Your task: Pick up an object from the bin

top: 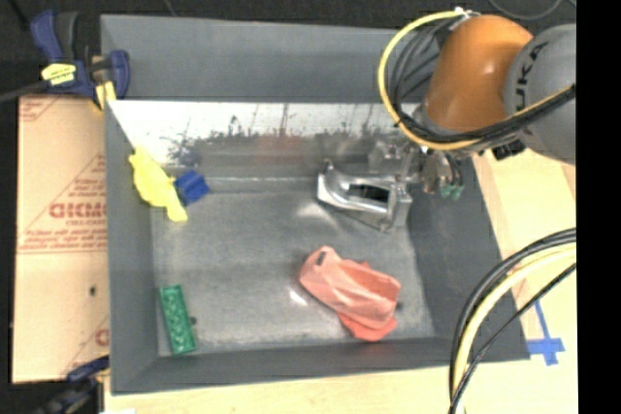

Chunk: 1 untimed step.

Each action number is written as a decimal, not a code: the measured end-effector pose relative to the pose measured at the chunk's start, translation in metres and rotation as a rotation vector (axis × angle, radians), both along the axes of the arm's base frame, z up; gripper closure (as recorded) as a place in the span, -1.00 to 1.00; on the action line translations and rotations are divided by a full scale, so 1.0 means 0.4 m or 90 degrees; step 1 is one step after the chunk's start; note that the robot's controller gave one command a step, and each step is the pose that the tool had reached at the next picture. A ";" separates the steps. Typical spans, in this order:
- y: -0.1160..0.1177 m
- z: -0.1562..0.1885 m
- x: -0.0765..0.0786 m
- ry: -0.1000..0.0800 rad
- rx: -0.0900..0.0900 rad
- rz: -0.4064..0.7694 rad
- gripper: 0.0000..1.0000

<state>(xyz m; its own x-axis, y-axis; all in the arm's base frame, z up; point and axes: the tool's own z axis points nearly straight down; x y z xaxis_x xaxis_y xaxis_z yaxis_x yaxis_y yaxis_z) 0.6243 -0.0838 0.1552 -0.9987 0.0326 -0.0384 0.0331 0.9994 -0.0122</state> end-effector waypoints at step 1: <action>0.000 -0.001 0.000 0.000 0.000 0.000 -1.00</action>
Offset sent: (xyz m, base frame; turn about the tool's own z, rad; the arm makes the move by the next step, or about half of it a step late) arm 0.0182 -0.0166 -0.0852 0.2504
